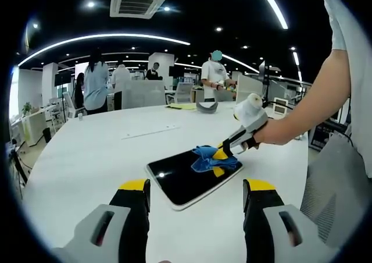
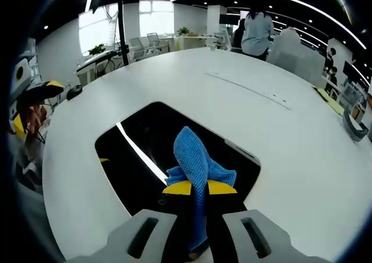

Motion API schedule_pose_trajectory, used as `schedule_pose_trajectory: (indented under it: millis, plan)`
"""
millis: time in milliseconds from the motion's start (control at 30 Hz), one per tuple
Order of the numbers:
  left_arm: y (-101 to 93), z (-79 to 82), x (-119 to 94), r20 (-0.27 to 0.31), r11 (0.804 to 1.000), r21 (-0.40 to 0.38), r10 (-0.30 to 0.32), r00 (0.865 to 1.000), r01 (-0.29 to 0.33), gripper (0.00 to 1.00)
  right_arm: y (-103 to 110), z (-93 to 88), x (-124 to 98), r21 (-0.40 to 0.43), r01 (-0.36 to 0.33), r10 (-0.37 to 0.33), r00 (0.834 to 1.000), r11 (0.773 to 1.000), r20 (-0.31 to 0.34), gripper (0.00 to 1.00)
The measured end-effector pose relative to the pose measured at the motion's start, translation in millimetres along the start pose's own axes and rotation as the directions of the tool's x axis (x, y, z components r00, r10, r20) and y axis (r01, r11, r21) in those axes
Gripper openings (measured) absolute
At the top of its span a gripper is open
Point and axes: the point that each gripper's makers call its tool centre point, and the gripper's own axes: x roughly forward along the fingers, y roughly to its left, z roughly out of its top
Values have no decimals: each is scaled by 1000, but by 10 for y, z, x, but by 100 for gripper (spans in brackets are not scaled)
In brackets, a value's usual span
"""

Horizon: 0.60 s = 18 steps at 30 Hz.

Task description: Wipe the mirror surface with the cleaning cloth until all visible marks leave the cleaned area.

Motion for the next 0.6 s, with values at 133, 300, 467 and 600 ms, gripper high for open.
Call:
schedule_pose_trajectory:
  millis: [133, 300, 467, 600]
  plan:
    - [-3, 1, 1, 1, 1000, 0, -1, 1000, 1, 64, 16, 13, 11, -3, -3, 3, 1000, 1000, 0, 2]
    - [-6, -4, 5, 0, 1000, 0, -2, 1000, 2, 64, 34, 24, 18, 2, -2, 2, 1000, 1000, 2, 2]
    - [-7, -5, 9, 1, 1000, 0, -2, 1000, 2, 64, 61, 42, 36, 2, -5, 5, 1000, 1000, 3, 2]
    - [-1, -16, 11, -2, 1000, 1, -1, 1000, 1, 64, 100, 74, 65, 1, -9, 9, 1000, 1000, 4, 2]
